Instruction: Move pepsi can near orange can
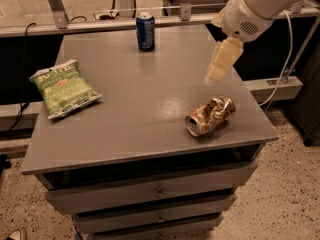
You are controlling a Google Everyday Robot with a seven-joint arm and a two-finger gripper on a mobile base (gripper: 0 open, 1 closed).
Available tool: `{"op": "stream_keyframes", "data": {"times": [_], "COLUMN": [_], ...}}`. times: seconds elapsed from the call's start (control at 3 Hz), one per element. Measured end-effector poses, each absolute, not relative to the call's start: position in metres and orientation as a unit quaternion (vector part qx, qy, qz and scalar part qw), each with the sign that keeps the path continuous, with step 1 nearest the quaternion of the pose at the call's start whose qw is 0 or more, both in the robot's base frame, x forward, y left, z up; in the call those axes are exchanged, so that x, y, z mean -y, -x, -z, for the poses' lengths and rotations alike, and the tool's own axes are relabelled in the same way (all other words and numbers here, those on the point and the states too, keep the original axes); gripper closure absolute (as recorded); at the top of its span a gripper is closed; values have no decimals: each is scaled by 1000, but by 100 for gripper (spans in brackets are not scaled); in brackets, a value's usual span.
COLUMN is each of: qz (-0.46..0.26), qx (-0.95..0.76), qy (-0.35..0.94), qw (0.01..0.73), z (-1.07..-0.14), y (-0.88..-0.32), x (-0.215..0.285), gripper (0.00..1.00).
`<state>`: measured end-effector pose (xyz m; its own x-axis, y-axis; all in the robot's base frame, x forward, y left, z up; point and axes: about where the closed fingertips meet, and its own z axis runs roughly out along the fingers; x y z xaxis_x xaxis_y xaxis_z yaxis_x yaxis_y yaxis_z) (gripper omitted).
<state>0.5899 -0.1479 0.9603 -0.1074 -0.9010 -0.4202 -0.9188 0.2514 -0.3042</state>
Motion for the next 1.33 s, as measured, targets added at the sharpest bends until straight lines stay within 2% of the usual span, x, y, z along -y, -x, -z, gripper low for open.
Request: {"op": "stream_keyframes", "data": {"times": [0.67,1.33], "qz": [-30,-45], "qx": [-733,-735], "qy": [572,552], "qw": [367,391], "z": [-966,-965], "y": [-710,-717], "x": [90,87], "gripper": [0,0]}}
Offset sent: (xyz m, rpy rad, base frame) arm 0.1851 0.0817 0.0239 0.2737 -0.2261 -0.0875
